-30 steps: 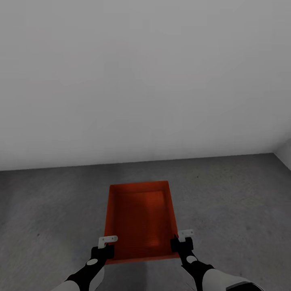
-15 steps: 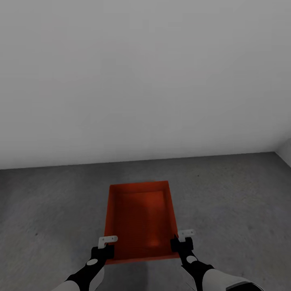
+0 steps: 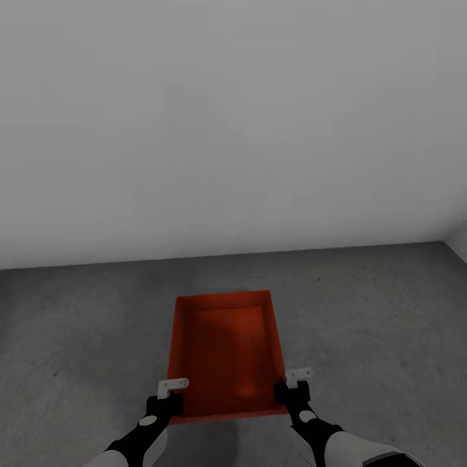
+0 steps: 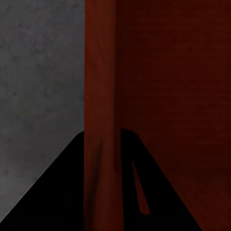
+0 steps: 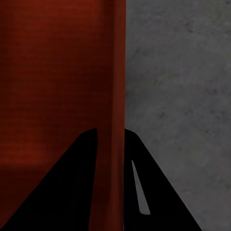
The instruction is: Move the two storage containers from the living room to the garage. In the garage, place one container on the floor and stack the other container on top of it (either order is fine).
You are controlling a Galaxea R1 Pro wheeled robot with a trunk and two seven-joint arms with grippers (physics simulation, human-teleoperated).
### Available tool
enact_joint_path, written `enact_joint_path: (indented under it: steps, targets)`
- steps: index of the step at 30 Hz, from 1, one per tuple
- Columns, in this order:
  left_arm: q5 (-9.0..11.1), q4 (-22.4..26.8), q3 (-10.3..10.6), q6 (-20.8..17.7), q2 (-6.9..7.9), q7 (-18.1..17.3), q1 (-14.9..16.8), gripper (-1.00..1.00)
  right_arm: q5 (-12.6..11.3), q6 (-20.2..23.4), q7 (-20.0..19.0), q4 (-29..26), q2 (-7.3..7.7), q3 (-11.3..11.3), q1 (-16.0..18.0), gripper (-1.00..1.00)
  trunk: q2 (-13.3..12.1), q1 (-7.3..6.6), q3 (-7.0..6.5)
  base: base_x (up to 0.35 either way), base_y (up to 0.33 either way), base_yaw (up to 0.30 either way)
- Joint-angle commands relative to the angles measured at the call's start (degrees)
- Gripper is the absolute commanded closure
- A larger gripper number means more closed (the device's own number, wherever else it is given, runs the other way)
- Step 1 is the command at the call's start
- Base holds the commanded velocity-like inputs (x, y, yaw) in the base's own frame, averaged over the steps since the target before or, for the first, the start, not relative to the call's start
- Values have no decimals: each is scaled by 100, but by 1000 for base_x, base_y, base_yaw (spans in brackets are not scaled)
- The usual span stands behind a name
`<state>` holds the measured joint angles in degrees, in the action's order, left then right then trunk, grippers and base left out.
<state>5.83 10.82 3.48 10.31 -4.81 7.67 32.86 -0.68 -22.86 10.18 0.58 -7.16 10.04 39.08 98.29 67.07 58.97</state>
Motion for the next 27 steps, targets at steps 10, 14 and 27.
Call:
enact_joint_path:
  steps: [10,14,27]
  targets:
    - [15,8,100,375,33,77,1,100,112,19,10,13,-4,-284,4,100,404,220,184,0,0,0]
    - [15,8,100,375,33,77,1,100,112,19,10,13,-4,-284,4,100,565,307,255,0,0,0]
    - [15,8,100,375,35,77,1,100,112,19,10,13,-4,-284,4,100,1086,593,489,0,0,0]
